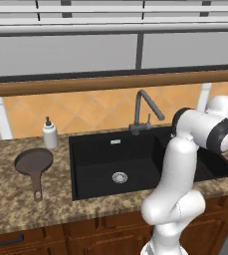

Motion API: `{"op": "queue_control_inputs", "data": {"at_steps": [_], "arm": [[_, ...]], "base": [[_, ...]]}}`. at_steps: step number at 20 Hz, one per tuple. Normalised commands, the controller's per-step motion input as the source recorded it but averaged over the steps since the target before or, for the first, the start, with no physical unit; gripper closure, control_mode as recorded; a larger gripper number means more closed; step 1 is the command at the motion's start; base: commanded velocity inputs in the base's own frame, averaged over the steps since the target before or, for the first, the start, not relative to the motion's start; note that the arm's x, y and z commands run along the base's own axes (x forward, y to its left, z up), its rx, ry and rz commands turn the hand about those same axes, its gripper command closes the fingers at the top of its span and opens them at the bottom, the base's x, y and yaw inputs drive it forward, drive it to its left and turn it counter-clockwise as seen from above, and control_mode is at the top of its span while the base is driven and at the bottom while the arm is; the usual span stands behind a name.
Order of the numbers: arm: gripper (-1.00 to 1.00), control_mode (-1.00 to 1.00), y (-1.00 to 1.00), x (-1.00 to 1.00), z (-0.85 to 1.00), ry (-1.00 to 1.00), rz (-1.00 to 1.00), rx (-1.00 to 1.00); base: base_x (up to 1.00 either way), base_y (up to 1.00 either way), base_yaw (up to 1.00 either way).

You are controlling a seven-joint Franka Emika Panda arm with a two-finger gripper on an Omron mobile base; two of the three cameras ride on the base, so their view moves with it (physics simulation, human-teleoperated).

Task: Pick the corn from the sink and place it in the bowl. Then pick the bowl and place it in the microwave. Then close the microwave door and press the start button.

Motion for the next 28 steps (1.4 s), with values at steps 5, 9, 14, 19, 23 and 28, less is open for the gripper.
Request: {"op": "queue_control_inputs", "data": {"at_steps": [5, 9, 14, 19, 23, 28], "arm": [[1.0, -1.0, -0.64, 0.29, 0.02, 0.0, 0.06, 0.18], [1.0, -1.0, -0.57, 0.55, 0.0, 0.04, 0.1, 0.32], [1.0, -1.0, -0.59, 0.55, -0.03, 0.0, 0.08, 0.16], [1.0, -1.0, -0.31, 0.76, -0.53, -0.02, 0.07, 0.02], [1.0, -1.0, -0.02, 0.45, -0.65, -0.08, 0.05, -0.1], [-1.0, -1.0, 0.13, 0.08, -0.64, -0.02, 0.03, -0.16]], "base": [[0.0, 0.0, 0.0], [0.0, 0.0, 0.0], [0.0, 0.0, 0.0], [0.0, 0.0, 0.0], [0.0, 0.0, 0.0], [0.0, 0.0, 0.0]]}}
